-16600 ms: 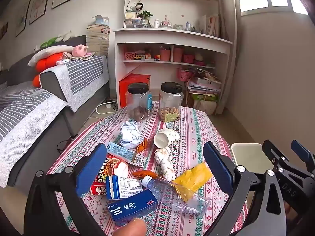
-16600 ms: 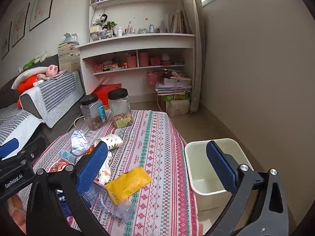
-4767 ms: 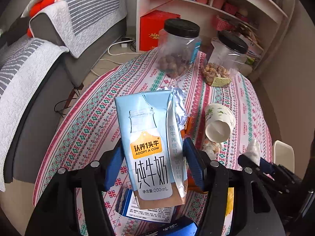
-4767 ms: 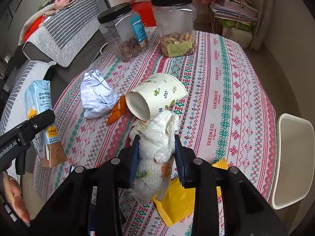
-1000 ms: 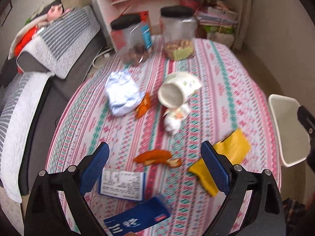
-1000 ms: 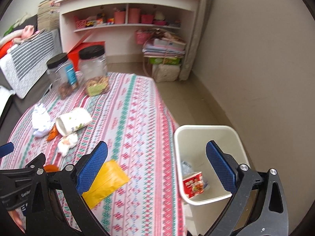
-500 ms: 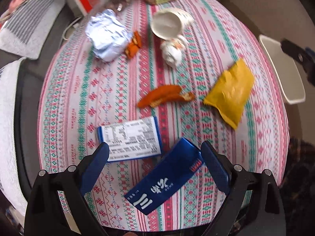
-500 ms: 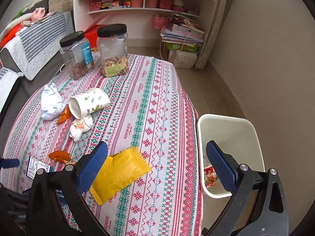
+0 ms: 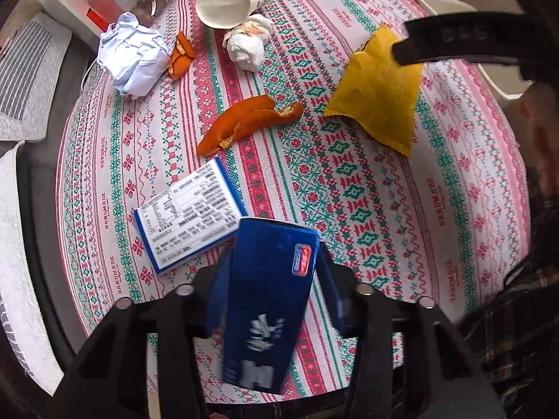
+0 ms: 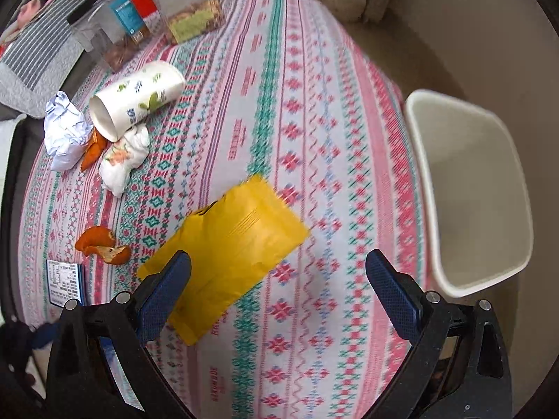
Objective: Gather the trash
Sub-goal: 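Grasp the blue box with the left tool while the right tool grasps the yellow wrapper, then carry the yellow wrapper over the white bin with the right tool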
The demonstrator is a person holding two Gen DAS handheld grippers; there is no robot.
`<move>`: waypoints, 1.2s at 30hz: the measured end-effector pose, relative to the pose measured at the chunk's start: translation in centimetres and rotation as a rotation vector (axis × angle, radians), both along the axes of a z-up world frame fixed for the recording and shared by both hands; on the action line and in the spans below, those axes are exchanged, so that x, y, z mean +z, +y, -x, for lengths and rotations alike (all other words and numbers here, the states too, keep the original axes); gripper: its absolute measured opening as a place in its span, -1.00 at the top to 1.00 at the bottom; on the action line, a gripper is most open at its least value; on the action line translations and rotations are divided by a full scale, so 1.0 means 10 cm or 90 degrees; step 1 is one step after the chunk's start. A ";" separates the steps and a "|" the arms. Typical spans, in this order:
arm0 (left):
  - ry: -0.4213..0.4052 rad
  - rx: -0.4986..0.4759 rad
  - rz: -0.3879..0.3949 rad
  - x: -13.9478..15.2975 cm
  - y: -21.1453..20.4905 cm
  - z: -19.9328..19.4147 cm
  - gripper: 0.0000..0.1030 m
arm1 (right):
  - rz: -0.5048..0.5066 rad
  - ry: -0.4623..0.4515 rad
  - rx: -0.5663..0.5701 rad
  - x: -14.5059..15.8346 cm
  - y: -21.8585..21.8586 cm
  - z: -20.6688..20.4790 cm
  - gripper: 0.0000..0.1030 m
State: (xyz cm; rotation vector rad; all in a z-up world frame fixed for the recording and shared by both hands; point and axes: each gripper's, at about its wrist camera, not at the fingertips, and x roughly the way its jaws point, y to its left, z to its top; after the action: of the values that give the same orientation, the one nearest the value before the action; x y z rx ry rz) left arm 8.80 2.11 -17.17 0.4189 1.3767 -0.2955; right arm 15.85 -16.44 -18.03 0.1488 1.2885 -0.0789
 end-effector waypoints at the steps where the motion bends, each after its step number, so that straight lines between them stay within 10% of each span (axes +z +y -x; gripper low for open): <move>1: -0.006 0.004 0.011 0.05 0.02 0.01 0.21 | -0.010 0.008 -0.005 -0.04 0.02 -0.02 -0.86; 12: -0.138 0.145 0.118 0.72 0.47 -0.23 0.21 | -0.023 0.006 -0.011 -0.30 0.51 -0.23 -0.75; 18: -0.164 0.215 0.138 0.77 0.76 -0.39 0.21 | -0.042 -0.032 0.069 -0.21 0.79 -0.27 0.38; 22: -0.171 0.249 0.151 0.75 0.88 -0.45 0.21 | -0.039 -0.054 0.099 -0.08 0.85 -0.29 0.64; 36: -0.222 0.279 0.183 0.87 0.83 -0.47 0.21 | -0.041 -0.212 0.158 0.73 0.59 0.04 0.70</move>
State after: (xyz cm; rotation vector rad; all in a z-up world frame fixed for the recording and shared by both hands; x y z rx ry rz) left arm 13.50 10.36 -8.50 -0.0746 1.0295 -0.0508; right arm 15.42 -10.51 -10.72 0.0531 0.9679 0.1942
